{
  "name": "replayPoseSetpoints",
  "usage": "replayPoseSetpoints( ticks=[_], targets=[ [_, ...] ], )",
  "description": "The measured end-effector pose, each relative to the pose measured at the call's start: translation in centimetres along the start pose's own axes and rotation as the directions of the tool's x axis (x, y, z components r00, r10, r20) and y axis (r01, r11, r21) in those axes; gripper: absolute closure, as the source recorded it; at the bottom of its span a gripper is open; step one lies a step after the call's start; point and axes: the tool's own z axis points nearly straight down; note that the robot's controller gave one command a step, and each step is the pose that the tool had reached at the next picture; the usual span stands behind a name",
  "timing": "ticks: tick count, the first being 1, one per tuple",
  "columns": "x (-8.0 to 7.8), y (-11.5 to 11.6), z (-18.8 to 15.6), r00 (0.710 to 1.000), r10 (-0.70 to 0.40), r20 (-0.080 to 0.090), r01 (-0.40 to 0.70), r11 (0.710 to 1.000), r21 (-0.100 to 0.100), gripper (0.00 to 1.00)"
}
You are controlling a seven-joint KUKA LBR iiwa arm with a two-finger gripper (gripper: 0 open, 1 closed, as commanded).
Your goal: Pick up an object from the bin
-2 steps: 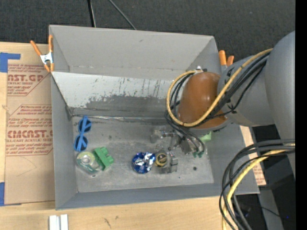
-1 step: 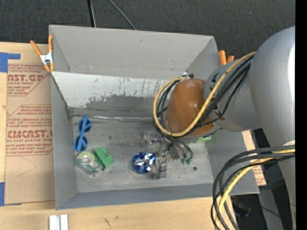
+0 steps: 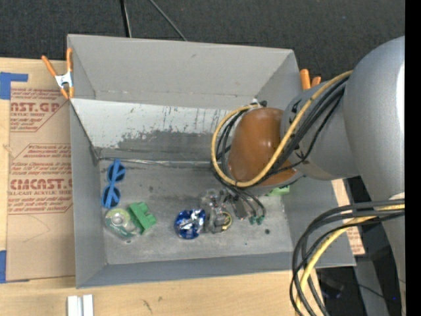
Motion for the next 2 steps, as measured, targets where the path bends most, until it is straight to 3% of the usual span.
replayPoseSetpoints(
  ticks=[1,2],
  targets=[
    [0.93,-0.29,-19.16,0.996,0.089,0.010,-0.089,0.996,0.001,1.00],
    [1.06,-0.28,-18.71,0.996,0.089,0.002,-0.089,0.996,0.001,0.00]
  ],
)
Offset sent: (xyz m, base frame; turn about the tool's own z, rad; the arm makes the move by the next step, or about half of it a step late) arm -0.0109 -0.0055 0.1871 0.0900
